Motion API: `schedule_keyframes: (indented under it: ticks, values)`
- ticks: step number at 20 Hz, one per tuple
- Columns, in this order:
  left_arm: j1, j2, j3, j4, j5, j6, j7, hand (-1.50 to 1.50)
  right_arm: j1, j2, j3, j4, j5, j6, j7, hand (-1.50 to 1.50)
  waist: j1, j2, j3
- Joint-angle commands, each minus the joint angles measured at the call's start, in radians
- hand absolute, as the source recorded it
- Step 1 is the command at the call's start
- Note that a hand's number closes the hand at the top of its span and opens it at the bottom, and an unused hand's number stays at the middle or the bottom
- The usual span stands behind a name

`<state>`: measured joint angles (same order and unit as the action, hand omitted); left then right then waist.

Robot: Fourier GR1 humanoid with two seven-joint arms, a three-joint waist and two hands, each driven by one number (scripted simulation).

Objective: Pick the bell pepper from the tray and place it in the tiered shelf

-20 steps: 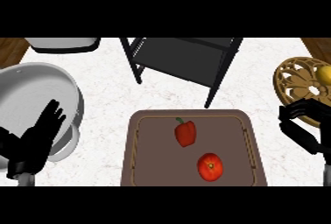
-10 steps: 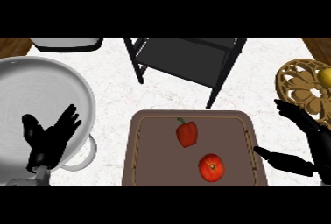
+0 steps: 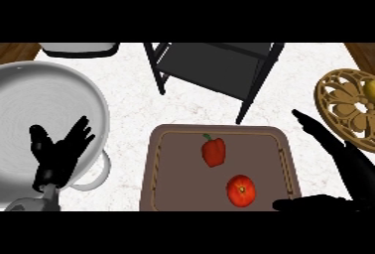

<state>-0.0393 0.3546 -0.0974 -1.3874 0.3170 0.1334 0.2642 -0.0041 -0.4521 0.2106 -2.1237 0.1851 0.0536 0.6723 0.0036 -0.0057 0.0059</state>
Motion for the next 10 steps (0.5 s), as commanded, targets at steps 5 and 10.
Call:
schedule_keyframes:
  ticks: [5,10]
  values:
    - [0.004,0.001,0.027,0.029,-0.002,-0.024,0.0,0.0,-0.265,0.142,0.22,0.001,0.255,-0.022,0.492,-1.5,0.007,0.004,-0.008]
    - [0.014,-0.054,-0.001,0.037,-0.02,-0.005,-0.003,0.0,-0.424,0.222,0.239,0.216,0.357,0.004,0.561,-1.5,0.01,0.006,-0.008]
